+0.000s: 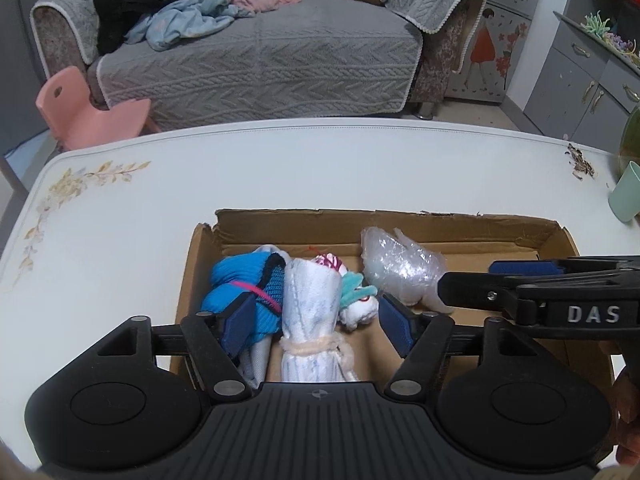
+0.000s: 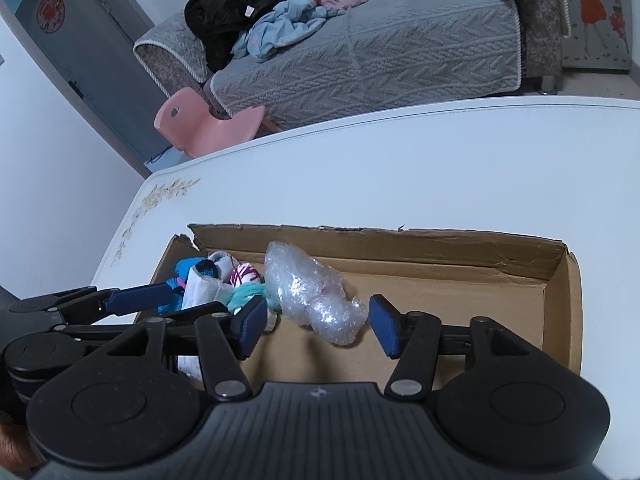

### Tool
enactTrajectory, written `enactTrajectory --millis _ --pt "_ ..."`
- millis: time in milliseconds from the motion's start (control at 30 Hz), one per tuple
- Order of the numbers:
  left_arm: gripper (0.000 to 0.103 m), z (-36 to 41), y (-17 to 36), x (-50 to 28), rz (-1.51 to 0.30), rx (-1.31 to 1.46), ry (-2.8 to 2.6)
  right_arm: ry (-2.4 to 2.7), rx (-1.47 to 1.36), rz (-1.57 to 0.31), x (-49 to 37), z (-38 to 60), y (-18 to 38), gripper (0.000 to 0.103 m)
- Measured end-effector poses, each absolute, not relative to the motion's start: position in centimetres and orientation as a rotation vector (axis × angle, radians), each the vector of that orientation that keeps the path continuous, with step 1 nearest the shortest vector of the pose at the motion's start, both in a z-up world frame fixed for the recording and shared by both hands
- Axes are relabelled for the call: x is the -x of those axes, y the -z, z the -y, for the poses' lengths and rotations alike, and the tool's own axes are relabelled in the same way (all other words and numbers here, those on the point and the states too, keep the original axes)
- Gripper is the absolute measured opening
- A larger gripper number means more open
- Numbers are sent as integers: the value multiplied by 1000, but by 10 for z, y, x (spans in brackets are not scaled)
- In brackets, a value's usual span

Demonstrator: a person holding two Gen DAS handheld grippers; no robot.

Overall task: Organize objects
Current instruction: 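Carry both bundles into the tray and open both grippers to release, then return to the pile, grasp teal-tied plastic bundle with left gripper while right grasps white fluffy bundle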

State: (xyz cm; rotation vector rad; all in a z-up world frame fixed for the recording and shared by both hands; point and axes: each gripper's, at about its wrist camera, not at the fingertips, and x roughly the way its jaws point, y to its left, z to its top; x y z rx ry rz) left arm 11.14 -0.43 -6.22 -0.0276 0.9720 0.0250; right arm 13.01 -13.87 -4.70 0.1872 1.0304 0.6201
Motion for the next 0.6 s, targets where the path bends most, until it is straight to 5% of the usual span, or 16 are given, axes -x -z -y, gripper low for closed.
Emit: enactTrajectory --millis 167,600 --pt "82 8 50 -99 -970 -1 -23 -637 -157 -1019 -119 143 37 70" --pt "86 13 39 -73 -988 -109 20 -741 41 -940 -99 131 18 79"
